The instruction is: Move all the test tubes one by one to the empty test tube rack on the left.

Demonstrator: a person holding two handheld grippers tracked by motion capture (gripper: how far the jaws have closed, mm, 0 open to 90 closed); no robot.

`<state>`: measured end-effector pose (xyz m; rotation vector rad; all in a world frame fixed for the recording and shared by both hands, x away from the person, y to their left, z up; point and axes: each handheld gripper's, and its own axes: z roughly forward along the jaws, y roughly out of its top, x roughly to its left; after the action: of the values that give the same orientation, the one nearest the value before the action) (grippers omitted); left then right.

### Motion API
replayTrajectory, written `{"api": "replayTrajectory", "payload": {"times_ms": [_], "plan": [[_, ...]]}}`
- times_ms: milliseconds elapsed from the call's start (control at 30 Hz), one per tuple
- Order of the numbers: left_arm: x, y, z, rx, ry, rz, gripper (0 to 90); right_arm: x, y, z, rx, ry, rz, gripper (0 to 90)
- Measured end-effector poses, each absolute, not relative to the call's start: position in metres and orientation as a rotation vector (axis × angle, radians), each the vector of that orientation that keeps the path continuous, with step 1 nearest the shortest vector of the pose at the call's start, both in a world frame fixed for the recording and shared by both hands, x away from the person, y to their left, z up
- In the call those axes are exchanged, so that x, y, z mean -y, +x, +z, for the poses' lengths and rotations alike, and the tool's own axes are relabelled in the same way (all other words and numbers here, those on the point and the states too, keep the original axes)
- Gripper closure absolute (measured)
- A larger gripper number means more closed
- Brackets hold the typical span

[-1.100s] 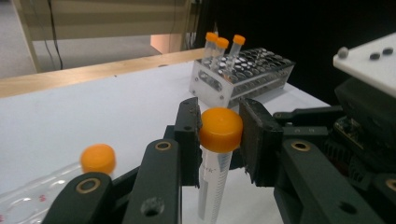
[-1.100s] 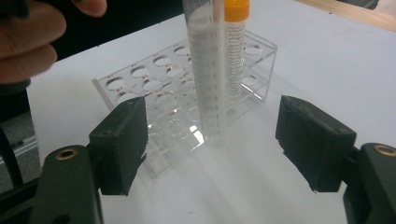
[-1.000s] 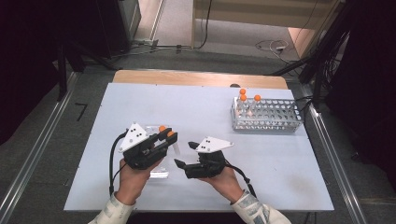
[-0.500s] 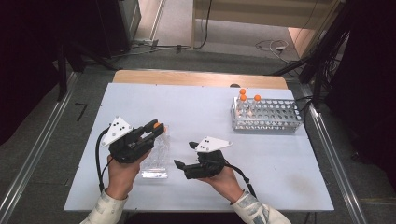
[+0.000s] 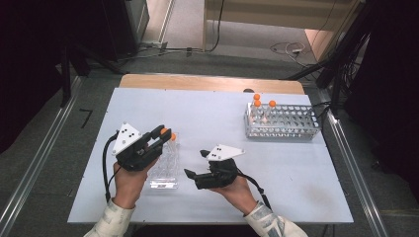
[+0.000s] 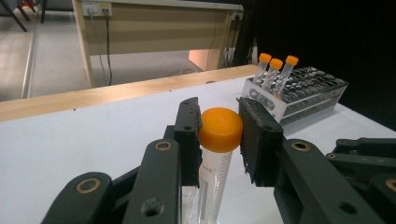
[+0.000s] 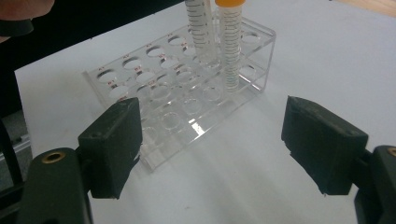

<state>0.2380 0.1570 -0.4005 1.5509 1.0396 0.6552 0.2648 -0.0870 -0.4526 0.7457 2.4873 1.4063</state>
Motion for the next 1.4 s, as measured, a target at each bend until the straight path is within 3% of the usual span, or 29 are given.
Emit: {"api": "replayTrajectory", "payload": {"times_ms": [967,1400], "plan": [[-0.141,0.245,-0.424,-1.094,1.651,0.710,67.9,0.085,0.263,-0.455,-2.502,0.736,1.393,19.6],[-0.142,0.242,-0.421,-1.091,1.628,0.675,54.9,0.088,0.265,-0.453,-2.482,0.751,1.390,19.6]]}}
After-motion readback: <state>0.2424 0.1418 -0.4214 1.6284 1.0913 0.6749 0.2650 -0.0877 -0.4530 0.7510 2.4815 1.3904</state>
